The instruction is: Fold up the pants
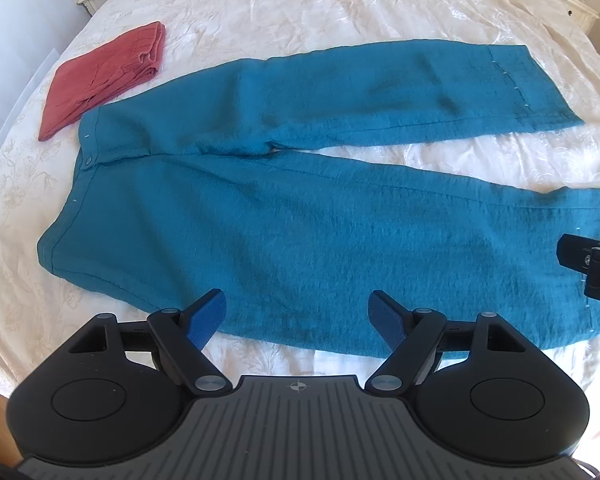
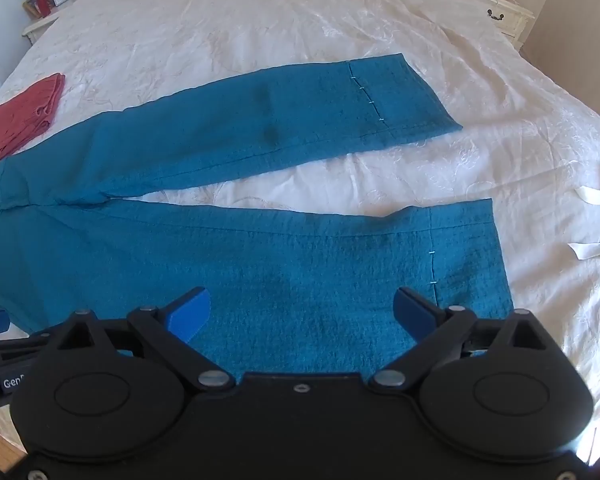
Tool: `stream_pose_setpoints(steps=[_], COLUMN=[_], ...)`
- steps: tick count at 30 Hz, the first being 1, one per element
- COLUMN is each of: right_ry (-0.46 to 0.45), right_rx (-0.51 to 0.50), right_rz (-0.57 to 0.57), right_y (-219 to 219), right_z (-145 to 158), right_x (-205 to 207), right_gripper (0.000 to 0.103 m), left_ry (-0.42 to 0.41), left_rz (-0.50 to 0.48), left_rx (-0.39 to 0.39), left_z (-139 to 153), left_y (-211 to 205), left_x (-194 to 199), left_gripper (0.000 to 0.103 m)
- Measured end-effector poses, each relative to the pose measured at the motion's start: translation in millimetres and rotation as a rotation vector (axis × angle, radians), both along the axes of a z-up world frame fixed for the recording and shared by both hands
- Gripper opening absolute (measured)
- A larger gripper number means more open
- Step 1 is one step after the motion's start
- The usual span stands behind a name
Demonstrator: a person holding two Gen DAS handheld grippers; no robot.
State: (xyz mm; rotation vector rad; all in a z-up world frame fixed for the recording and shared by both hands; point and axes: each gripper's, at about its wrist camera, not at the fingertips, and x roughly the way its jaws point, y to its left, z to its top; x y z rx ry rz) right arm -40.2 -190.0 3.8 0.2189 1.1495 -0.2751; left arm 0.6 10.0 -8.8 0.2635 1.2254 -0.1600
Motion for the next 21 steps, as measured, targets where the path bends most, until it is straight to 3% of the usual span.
stream_pose_setpoints(steps=[16, 21], right_ry=[0.021, 0.044], right_rx=[0.026, 0.093], right_rz=[0.055, 0.053], right_y=[12, 12], right_z=[2, 3], right_x=[2, 7], right_gripper=[0.102, 0.102], left_ry=[0.008, 0.004], left_rz=[0.009, 0.009], left_rx=[0.004, 0.007], left_z=[2, 2], left_y=[1, 0], left_x=[-1, -2], left_gripper=[0.078, 0.078])
